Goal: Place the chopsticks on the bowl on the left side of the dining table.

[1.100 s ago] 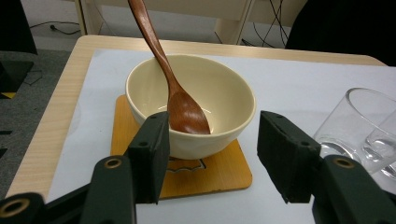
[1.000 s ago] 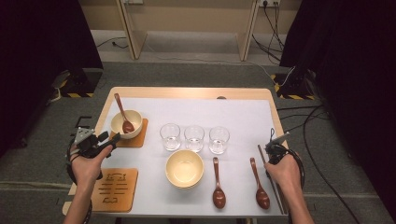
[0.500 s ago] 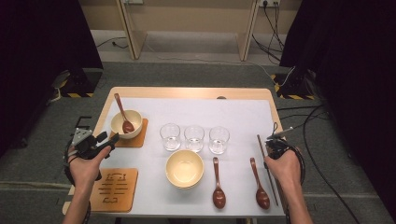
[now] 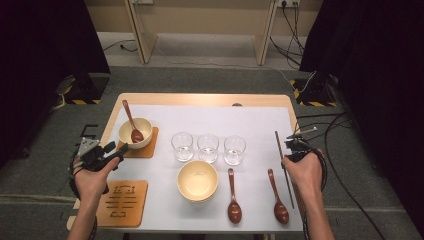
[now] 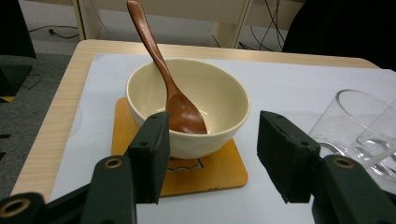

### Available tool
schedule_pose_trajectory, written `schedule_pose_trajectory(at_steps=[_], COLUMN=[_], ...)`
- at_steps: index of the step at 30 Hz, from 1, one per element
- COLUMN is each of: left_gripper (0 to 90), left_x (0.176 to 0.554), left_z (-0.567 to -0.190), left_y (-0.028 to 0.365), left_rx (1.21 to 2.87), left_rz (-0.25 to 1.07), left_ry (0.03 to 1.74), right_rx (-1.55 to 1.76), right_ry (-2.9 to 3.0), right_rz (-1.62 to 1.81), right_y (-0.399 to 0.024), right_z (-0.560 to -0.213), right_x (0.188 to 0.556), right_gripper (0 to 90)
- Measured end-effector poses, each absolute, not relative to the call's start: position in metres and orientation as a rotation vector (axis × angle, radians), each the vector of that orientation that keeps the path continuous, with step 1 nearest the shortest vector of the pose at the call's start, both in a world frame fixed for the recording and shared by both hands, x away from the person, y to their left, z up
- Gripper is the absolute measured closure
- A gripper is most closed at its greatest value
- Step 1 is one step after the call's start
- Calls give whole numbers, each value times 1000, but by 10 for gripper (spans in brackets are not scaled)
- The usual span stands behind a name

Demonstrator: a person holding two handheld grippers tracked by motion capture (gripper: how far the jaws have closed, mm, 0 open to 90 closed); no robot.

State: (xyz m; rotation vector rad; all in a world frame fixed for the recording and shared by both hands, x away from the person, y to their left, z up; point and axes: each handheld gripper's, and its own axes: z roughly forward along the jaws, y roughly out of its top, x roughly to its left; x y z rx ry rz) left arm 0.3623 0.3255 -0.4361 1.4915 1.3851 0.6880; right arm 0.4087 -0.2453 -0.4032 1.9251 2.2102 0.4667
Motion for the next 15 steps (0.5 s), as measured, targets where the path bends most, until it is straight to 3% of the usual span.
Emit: schedule_pose_trajectory(at_steps=[15], left_gripper=[439], left_x=[362], left_z=[-435], left_y=[325], left_rx=[1493], left_rz=[683], left_ry=[1376], right_rx=[1846], right_ry=[2103], right_rz=[613], right_y=[-242], right_z=[-393], right_x=[413], right_gripper=[854])
